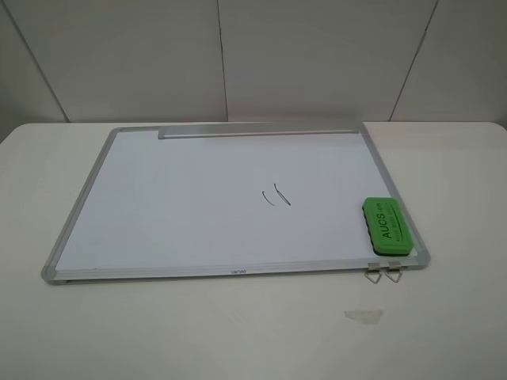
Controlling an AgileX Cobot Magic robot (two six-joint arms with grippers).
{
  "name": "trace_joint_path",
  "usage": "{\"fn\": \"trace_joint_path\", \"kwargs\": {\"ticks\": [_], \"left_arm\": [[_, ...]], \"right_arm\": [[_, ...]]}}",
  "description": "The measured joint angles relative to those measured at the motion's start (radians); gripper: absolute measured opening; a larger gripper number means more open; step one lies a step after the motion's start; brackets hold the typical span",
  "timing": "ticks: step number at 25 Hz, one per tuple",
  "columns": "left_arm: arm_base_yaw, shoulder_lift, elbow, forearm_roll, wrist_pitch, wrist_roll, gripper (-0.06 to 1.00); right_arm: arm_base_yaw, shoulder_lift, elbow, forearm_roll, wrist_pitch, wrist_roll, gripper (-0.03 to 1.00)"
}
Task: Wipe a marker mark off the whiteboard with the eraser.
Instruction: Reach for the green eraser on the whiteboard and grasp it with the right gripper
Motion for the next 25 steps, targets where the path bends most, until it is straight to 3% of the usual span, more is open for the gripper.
{"fn": "trace_joint_path", "kwargs": {"ticks": [25], "left_arm": [[0.0, 0.0, 0.0, 0.0, 0.0, 0.0, 0.68]], "right_arm": [[0.0, 0.0, 0.0, 0.0, 0.0, 0.0, 0.82]]}}
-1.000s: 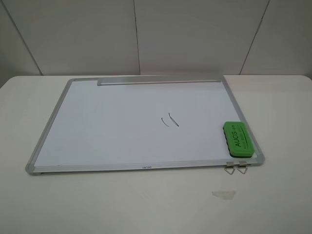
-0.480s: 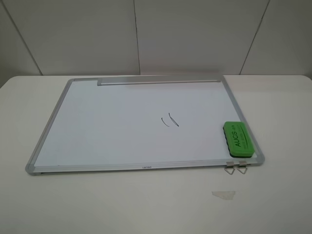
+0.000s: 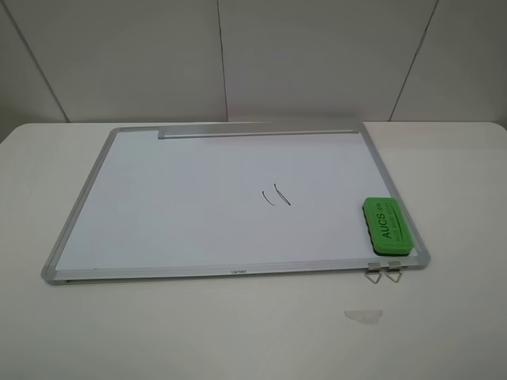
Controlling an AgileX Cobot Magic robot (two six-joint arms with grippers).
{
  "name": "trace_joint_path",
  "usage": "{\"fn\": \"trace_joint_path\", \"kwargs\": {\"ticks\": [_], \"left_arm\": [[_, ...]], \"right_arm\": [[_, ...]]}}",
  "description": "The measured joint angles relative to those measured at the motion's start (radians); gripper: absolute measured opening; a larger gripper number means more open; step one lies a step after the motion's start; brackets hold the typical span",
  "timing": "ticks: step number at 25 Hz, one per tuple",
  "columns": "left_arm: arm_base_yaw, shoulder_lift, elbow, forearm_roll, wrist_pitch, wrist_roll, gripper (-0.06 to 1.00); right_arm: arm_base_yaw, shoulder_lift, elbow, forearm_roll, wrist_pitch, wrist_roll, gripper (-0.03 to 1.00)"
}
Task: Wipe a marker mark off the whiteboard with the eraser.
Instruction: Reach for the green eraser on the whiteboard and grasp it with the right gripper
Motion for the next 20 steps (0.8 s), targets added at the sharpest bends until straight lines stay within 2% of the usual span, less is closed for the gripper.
{"fn": "trace_joint_path", "kwargs": {"ticks": [11, 20], "left_arm": [[0.0, 0.0, 0.0, 0.0, 0.0, 0.0, 0.68], [0.0, 0.0, 0.0, 0.0, 0.0, 0.0, 0.68]], "right_arm": [[0.0, 0.026, 0.0, 0.0, 0.0, 0.0, 0.82], [0.0, 0.305, -0.055, 0.062, -0.012, 0.001, 0.82]]}}
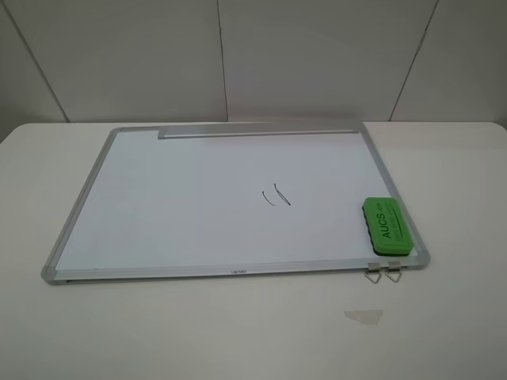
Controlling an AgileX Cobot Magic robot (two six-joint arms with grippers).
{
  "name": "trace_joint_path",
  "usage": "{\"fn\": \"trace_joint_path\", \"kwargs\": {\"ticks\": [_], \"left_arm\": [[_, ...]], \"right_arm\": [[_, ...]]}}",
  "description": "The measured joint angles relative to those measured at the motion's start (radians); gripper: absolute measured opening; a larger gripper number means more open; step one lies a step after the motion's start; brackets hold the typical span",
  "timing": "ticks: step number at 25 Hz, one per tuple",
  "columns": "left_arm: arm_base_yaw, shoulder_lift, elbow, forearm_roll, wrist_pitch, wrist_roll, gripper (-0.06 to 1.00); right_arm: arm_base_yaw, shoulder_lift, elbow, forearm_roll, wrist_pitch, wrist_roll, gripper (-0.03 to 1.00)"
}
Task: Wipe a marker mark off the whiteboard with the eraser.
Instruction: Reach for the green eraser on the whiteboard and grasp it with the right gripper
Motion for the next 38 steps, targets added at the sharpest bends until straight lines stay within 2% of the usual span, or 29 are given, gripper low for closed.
{"fn": "trace_joint_path", "kwargs": {"ticks": [6, 20, 28, 34, 38], "left_arm": [[0.0, 0.0, 0.0, 0.0, 0.0, 0.0, 0.68], [0.0, 0.0, 0.0, 0.0, 0.0, 0.0, 0.68], [0.0, 0.0, 0.0, 0.0, 0.0, 0.0, 0.68], [0.0, 0.0, 0.0, 0.0, 0.0, 0.0, 0.68], [0.0, 0.0, 0.0, 0.0, 0.0, 0.0, 0.68]], "right_arm": [[0.0, 0.294, -0.067, 0.069, 0.001, 0.0, 0.82], [0.0, 0.955, -0.295, 0.1, 0.005, 0.0, 0.82], [0.0, 1.187, -0.366, 0.091, -0.027, -0.004, 0.82], [0.003, 1.286, -0.369, 0.083, -0.095, -0.026, 0.82], [0.056, 1.342, -0.369, 0.034, -0.135, -0.029, 0.82]]}}
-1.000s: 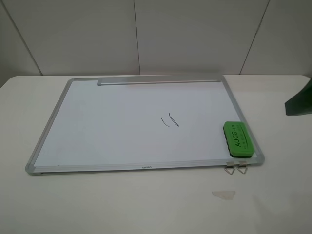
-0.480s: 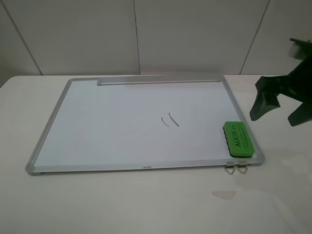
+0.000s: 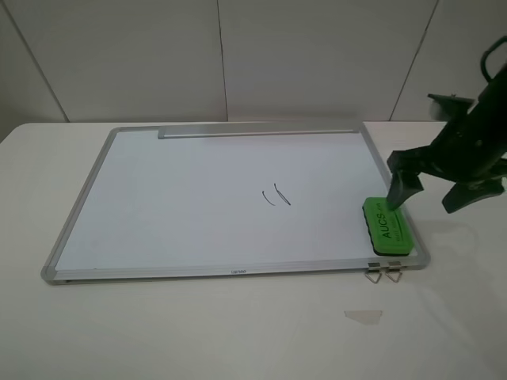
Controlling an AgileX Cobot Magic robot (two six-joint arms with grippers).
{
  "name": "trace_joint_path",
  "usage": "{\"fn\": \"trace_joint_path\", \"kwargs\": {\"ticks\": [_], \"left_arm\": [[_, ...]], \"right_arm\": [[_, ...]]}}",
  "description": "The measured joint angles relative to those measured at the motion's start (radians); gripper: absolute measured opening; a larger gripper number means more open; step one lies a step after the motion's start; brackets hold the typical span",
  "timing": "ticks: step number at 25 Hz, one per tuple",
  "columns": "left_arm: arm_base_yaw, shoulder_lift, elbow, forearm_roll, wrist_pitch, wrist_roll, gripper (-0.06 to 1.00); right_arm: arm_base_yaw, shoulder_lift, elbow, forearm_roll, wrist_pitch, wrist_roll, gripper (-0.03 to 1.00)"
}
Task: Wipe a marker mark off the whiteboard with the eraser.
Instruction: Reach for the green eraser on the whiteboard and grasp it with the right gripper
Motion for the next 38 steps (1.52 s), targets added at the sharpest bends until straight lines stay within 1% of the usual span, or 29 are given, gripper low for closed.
{"fn": "trace_joint_path", "kwargs": {"ticks": [4, 6, 9, 19, 25, 32, 33, 35, 37, 38], "left_arm": [[0.0, 0.0, 0.0, 0.0, 0.0, 0.0, 0.68], [0.0, 0.0, 0.0, 0.0, 0.0, 0.0, 0.68], [0.0, 0.0, 0.0, 0.0, 0.0, 0.0, 0.68], [0.0, 0.0, 0.0, 0.0, 0.0, 0.0, 0.68], [0.0, 0.0, 0.0, 0.0, 0.0, 0.0, 0.68], [0.0, 0.0, 0.0, 0.0, 0.0, 0.0, 0.68], [0.0, 0.0, 0.0, 0.0, 0.0, 0.0, 0.68], [0.0, 0.0, 0.0, 0.0, 0.0, 0.0, 0.68], [0.0, 0.0, 0.0, 0.0, 0.0, 0.0, 0.68], [0.0, 0.0, 0.0, 0.0, 0.0, 0.0, 0.68]], "right_arm": [[0.056, 0.049, 0.0, -0.025, -0.063, 0.002, 0.82], [0.065, 0.075, 0.0, -0.027, -0.103, 0.003, 0.82], [0.065, 0.12, -0.003, -0.033, -0.138, 0.003, 0.82], [0.065, 0.28, -0.131, -0.045, -0.138, 0.019, 0.82], [0.065, 0.352, -0.152, -0.051, -0.118, 0.049, 0.82], [0.065, 0.369, -0.162, -0.059, -0.105, 0.052, 0.81], [0.065, 0.369, -0.162, -0.062, -0.103, 0.053, 0.79], [0.065, 0.369, -0.163, -0.071, -0.097, 0.053, 0.73], [0.065, 0.37, -0.163, -0.08, -0.092, 0.053, 0.61], [0.065, 0.371, -0.163, -0.08, -0.088, 0.054, 0.61]]}}
